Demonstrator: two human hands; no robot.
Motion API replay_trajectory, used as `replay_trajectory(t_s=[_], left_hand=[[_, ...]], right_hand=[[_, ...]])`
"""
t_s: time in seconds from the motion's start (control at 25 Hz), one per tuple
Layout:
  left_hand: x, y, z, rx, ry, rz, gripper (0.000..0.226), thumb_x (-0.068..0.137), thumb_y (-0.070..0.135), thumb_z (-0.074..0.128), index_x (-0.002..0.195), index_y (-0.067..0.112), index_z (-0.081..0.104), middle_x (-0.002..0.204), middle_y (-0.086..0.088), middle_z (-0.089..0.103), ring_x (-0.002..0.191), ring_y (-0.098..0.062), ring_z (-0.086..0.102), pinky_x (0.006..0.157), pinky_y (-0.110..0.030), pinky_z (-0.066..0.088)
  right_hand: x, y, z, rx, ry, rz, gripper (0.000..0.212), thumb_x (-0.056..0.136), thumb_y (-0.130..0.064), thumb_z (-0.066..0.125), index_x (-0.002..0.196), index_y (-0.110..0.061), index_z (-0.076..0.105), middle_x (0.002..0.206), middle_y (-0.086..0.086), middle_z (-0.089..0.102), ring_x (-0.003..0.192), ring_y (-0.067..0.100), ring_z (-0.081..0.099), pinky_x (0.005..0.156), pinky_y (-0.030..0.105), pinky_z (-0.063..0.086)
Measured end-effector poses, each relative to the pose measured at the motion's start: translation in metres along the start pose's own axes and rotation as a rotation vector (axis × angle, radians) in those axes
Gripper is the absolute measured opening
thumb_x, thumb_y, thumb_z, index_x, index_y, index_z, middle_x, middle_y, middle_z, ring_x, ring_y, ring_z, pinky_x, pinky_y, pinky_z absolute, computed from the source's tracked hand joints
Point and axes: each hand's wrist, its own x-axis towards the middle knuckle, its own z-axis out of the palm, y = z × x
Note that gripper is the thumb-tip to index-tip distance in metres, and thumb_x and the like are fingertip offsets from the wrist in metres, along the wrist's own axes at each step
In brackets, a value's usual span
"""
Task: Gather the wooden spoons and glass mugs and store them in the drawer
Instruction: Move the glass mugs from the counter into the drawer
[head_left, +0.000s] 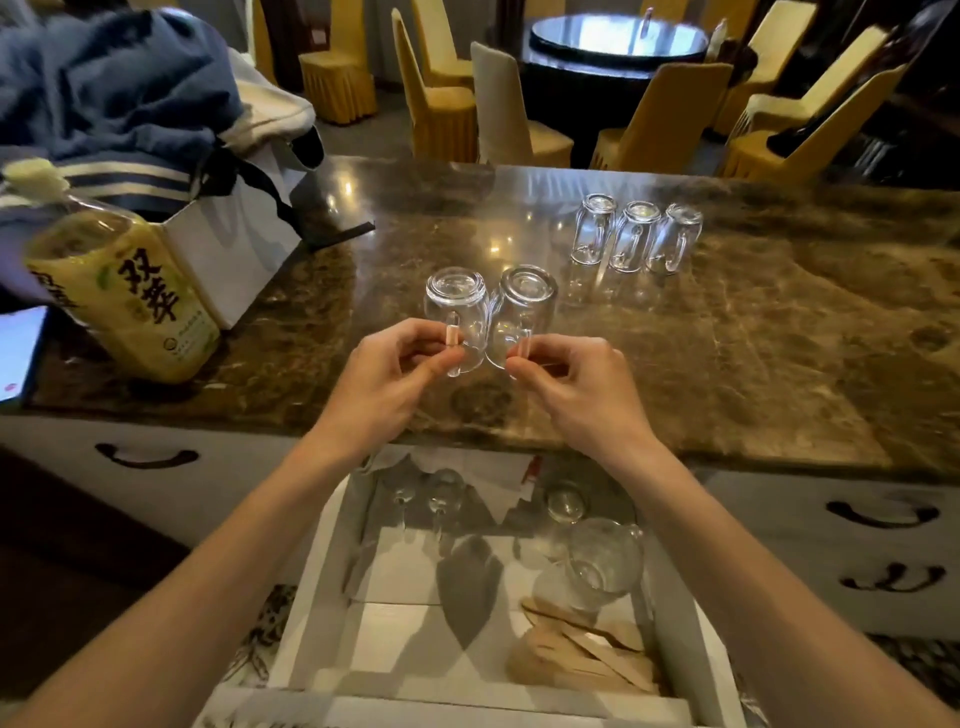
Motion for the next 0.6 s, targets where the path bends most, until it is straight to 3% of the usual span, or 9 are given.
replay_trajectory(t_s=[0.12,0.32,0.52,0.6], left_hand=[[-0.040,-0.003,-0.009,0.005,0.018,-0.031,0.021,0.082,0.015,0.068,0.102,0.013,0.067,0.091,0.003,0.070,0.088,-0.012,0.066,0.079,-0.024,0.054],[-0.104,-0.017,-0.020,0.026,-0.021,-0.074,0.019,0.077,0.028,0.066,0.096,0.028,0.067,0.090,0.011,0.070,0.085,-0.006,0.065,0.075,-0.017,0.052],[-0.141,-0.046,-0.014,-0.020,-0.040,-0.183,0.019,0.074,0.032,0.067,0.092,0.029,0.068,0.091,0.002,0.071,0.086,-0.014,0.066,0.078,-0.026,0.054],[-0.151,-0.062,-0.008,0.004,-0.075,-0.253,0.017,0.077,0.025,0.068,0.094,0.024,0.067,0.088,-0.002,0.070,0.087,-0.018,0.065,0.081,-0.034,0.054]], right_hand=[[-0.035,-0.005,0.007,-0.008,-0.081,-0.017,0.009,0.085,-0.030,0.067,0.089,-0.025,0.074,0.082,-0.011,0.072,0.076,0.002,0.064,0.074,0.029,0.055],[-0.091,0.001,0.023,0.000,-0.182,-0.073,0.007,0.085,-0.028,0.067,0.086,-0.025,0.073,0.076,-0.016,0.068,0.071,-0.002,0.060,0.061,0.011,0.044],[-0.128,0.026,0.044,0.003,-0.254,-0.017,0.005,0.083,-0.027,0.068,0.080,-0.026,0.072,0.075,-0.015,0.070,0.072,-0.001,0.062,0.063,0.014,0.047],[-0.139,0.038,0.056,-0.010,-0.311,0.053,0.006,0.083,-0.027,0.069,0.077,-0.028,0.070,0.076,-0.013,0.071,0.073,-0.002,0.064,0.066,0.016,0.048]])
